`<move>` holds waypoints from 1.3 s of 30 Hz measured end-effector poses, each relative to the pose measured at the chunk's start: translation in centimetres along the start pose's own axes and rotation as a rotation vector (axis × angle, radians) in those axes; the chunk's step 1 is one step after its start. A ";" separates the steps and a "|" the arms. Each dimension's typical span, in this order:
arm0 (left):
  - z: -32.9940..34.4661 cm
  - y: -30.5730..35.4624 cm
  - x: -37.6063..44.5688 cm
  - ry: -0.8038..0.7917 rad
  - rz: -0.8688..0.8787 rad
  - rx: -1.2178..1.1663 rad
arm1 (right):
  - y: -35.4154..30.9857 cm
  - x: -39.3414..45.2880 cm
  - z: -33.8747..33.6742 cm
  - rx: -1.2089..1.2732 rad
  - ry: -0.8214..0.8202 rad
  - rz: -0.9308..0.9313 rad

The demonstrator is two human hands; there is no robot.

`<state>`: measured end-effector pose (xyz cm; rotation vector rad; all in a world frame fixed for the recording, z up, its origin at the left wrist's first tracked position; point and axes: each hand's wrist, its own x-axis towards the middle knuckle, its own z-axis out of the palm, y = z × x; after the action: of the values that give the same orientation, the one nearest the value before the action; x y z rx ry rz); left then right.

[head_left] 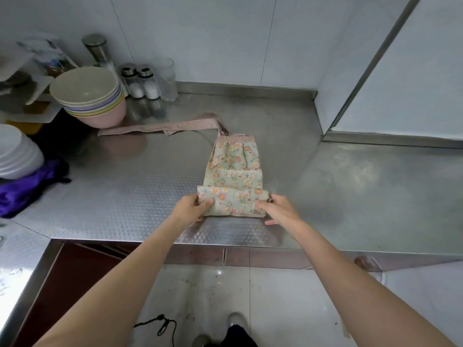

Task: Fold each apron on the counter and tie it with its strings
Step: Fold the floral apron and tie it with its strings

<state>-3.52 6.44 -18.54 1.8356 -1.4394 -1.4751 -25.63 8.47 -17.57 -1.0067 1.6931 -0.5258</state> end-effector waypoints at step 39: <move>-0.2 -0.6 -0.4 -0.093 0.023 -0.021 | -0.9 1.2 -0.8 -0.278 -0.115 -0.182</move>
<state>-3.06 6.93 -18.75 1.7531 -1.4774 -1.5772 -26.19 6.82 -17.26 -1.3747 1.6083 -0.3463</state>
